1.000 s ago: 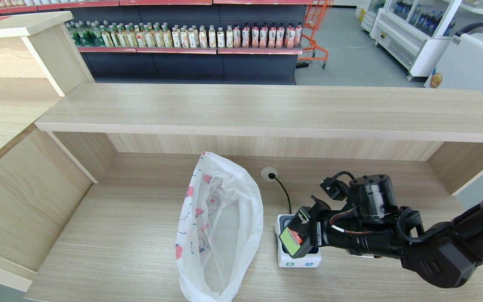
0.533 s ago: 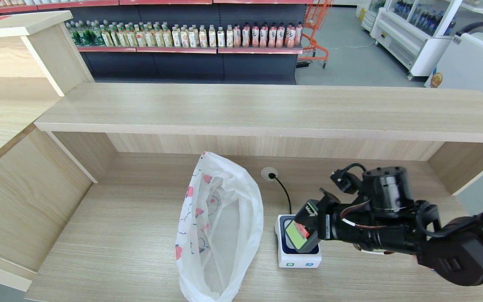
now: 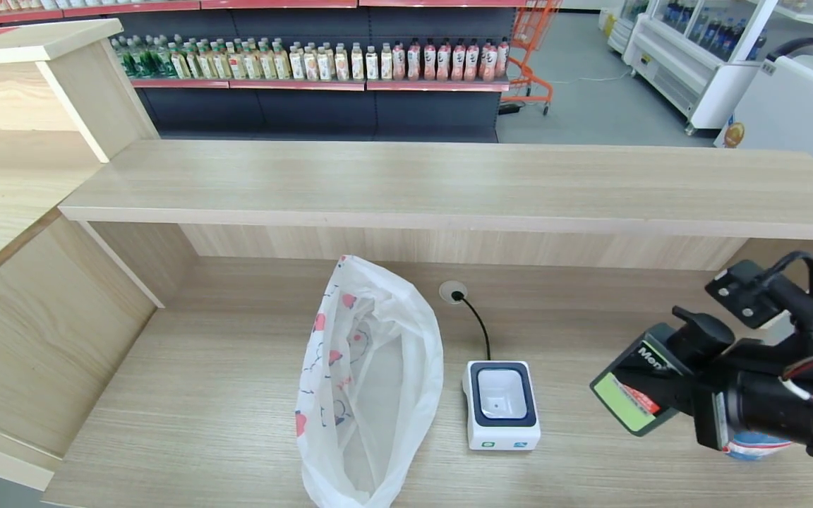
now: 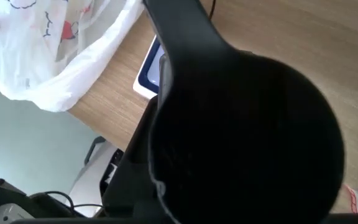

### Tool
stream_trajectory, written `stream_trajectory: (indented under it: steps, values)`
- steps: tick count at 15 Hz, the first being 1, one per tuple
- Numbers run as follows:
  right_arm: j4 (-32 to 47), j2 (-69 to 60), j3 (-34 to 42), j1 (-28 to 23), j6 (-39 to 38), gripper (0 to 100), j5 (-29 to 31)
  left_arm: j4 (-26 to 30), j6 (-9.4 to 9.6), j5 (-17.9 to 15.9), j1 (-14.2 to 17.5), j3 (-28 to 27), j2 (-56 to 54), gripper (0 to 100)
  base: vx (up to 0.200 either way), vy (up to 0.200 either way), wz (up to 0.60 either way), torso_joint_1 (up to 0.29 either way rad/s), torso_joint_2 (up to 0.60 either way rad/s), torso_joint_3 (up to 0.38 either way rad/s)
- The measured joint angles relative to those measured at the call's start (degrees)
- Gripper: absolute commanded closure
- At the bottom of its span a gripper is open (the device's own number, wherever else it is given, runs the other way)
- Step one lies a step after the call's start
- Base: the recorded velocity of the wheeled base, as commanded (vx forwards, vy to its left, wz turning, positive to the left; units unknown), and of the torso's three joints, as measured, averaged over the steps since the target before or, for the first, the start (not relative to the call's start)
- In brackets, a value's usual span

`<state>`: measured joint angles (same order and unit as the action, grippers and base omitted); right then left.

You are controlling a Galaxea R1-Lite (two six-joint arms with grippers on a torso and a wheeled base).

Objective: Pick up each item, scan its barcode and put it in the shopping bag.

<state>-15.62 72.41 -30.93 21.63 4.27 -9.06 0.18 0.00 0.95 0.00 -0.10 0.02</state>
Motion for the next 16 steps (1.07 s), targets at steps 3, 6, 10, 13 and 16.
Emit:
stream_trajectory:
  steps: [3,6,10,13,16]
  values:
    - [0.13,-4.17,2.46,-0.62,-1.23,100,-0.07,0.00,0.07,0.00,0.00,0.00,0.00,0,0.000,0.000,0.00,0.000,0.00,0.000]
    - [0.10,-5.49,2.93,-0.44,-3.34,100,-0.24,0.00,0.05,0.00,0.00,0.00,0.00,0,-0.067,0.000,0.00,0.002,0.00,0.001]
    - [0.21,-5.63,3.07,-0.38,-4.36,100,-1.67,0.00,0.07,0.00,0.00,0.00,0.00,0,-0.150,0.000,0.00,0.009,0.00,0.004]
    - [0.34,-5.50,2.84,-0.38,-4.38,100,-2.97,-0.02,0.05,0.00,0.00,0.00,0.00,0,0.000,0.000,0.00,0.000,0.00,0.000]
    - [0.12,-4.25,1.24,-0.44,-4.38,100,-4.10,0.00,-0.07,0.00,0.00,0.00,0.00,0,0.000,0.133,0.00,0.005,0.00,0.002]
